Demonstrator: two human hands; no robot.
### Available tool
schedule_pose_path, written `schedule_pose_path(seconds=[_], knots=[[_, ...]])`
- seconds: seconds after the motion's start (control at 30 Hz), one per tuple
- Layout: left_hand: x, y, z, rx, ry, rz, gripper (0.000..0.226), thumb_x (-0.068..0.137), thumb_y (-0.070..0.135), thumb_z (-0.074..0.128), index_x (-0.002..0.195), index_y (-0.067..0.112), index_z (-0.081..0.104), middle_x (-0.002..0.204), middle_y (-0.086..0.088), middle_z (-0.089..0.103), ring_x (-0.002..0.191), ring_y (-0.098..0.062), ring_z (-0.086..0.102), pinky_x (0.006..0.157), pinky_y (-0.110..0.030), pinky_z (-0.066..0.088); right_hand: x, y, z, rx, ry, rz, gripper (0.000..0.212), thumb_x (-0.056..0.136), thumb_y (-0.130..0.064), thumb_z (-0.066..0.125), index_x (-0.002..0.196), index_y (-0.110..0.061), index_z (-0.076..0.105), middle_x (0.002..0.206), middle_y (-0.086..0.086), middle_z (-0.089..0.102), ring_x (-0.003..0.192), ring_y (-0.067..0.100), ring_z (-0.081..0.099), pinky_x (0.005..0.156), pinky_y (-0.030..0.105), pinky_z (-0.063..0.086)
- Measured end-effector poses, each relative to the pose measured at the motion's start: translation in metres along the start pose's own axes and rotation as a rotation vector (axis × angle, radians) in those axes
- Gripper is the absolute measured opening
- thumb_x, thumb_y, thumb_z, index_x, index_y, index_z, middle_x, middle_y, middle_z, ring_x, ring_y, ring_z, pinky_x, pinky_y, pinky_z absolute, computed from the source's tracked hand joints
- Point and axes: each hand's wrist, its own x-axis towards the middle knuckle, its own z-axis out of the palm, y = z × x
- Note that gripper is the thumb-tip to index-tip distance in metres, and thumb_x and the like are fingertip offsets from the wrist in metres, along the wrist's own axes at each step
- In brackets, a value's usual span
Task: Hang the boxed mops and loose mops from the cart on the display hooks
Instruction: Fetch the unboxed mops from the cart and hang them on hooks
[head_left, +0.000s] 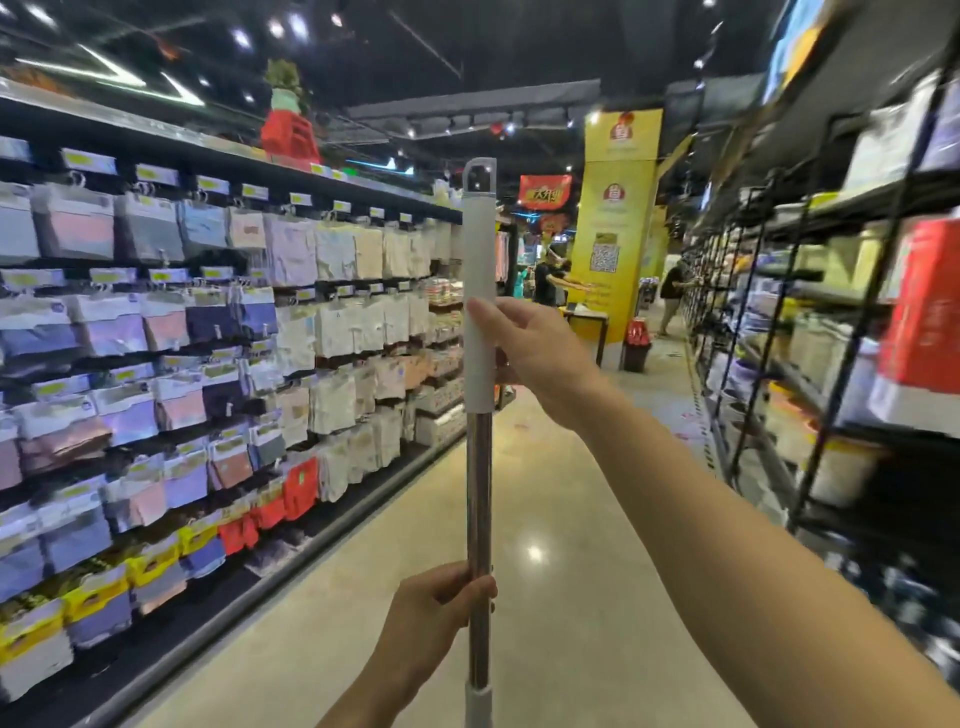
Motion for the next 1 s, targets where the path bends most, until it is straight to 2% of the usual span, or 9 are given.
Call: schedule_pose_path(seconds=[0.07, 0.13, 0.27, 0.4, 0.47, 0.57, 0.7, 0.83, 1.0], knots=[[0.039, 0.002, 0.006, -0.002, -0.050, 0.012, 0.013, 0.094, 0.013, 0.074, 0.086, 0.020, 0.082, 0.083, -0.007, 0.080, 0.079, -0.018, 0.078, 0.069, -0.023, 0.059, 0.025, 0.012, -0.014, -0.045, 0.066, 0.003, 0.026, 0.103, -0.038, 0.060, 0.116, -0.017, 0.068, 0.103, 0.006, 0.068, 0.089, 0.021, 0.070, 0.078, 0.042, 0.065], [0.077, 0.000, 0.013, 0.025, -0.112, 0.037, 0.013, 0.095, 0.015, 0.073, 0.086, 0.020, 0.081, 0.083, -0.003, 0.080, 0.083, -0.020, 0.078, 0.076, -0.030, 0.063, 0.045, 0.024, -0.029, -0.071, 0.121, 0.004, 0.023, 0.104, -0.037, 0.059, 0.111, -0.017, 0.069, 0.105, 0.011, 0.068, 0.092, 0.025, 0.069, 0.082, 0.046, 0.064], [0.144, -0.003, 0.034, 0.022, -0.184, 0.027, 0.017, 0.096, 0.017, 0.072, 0.082, 0.024, 0.081, 0.081, 0.000, 0.080, 0.083, -0.018, 0.077, 0.086, -0.039, 0.063, 0.079, 0.049, -0.061, -0.122, 0.217, 0.022, 0.027, 0.104, -0.035, 0.058, 0.112, -0.012, 0.068, 0.099, 0.007, 0.066, 0.086, 0.021, 0.067, 0.076, 0.042, 0.062], [0.208, -0.007, 0.059, 0.010, -0.268, 0.047, 0.016, 0.096, 0.019, 0.072, 0.083, 0.024, 0.081, 0.083, -0.003, 0.080, 0.084, -0.021, 0.078, 0.088, -0.044, 0.063, 0.113, 0.076, -0.101, -0.140, 0.291, 0.041, 0.024, 0.103, -0.036, 0.060, 0.105, -0.014, 0.068, 0.094, 0.007, 0.065, 0.087, 0.026, 0.066, 0.087, 0.059, 0.060], [0.241, -0.011, 0.075, 0.021, -0.309, 0.070, 0.013, 0.095, 0.020, 0.072, 0.087, 0.019, 0.082, 0.085, -0.003, 0.080, 0.083, -0.018, 0.078, 0.086, -0.042, 0.063, 0.130, 0.094, -0.124, -0.147, 0.327, 0.046, 0.026, 0.103, -0.038, 0.060, 0.107, -0.013, 0.068, 0.095, 0.007, 0.068, 0.088, 0.028, 0.069, 0.088, 0.062, 0.059], [0.288, -0.016, 0.103, 0.014, -0.344, 0.086, 0.013, 0.095, 0.020, 0.073, 0.088, 0.014, 0.082, 0.086, -0.005, 0.080, 0.082, -0.018, 0.078, 0.084, -0.040, 0.064, 0.159, 0.124, -0.162, -0.159, 0.376, 0.056, 0.034, 0.103, -0.039, 0.060, 0.115, -0.008, 0.067, 0.097, 0.007, 0.069, 0.089, 0.027, 0.069, 0.088, 0.060, 0.060], [0.354, -0.023, 0.144, -0.007, -0.372, 0.100, 0.012, 0.095, 0.023, 0.074, 0.087, 0.021, 0.083, 0.086, -0.005, 0.080, 0.084, -0.022, 0.079, 0.084, -0.040, 0.064, 0.201, 0.163, -0.213, -0.149, 0.385, 0.065, 0.039, 0.104, -0.037, 0.059, 0.124, -0.004, 0.065, 0.102, 0.008, 0.067, 0.092, 0.027, 0.068, 0.086, 0.052, 0.061], [0.421, -0.021, 0.184, 0.003, -0.384, 0.089, 0.012, 0.094, 0.028, 0.074, 0.088, 0.021, 0.081, 0.086, -0.004, 0.080, 0.084, -0.020, 0.079, 0.081, -0.034, 0.063, 0.251, 0.199, -0.266, -0.162, 0.385, 0.064, 0.039, 0.104, -0.040, 0.058, 0.124, -0.007, 0.066, 0.105, 0.009, 0.068, 0.093, 0.026, 0.069, 0.083, 0.049, 0.062], [0.501, -0.016, 0.238, 0.019, -0.420, 0.093, 0.014, 0.098, 0.022, 0.069, 0.091, 0.018, 0.081, 0.087, 0.000, 0.081, 0.083, -0.016, 0.079, 0.082, -0.034, 0.062, 0.302, 0.230, -0.327, -0.198, 0.418, 0.038, 0.030, 0.104, -0.039, 0.059, 0.110, -0.012, 0.069, 0.103, 0.011, 0.068, 0.090, 0.025, 0.069, 0.077, 0.044, 0.064]])
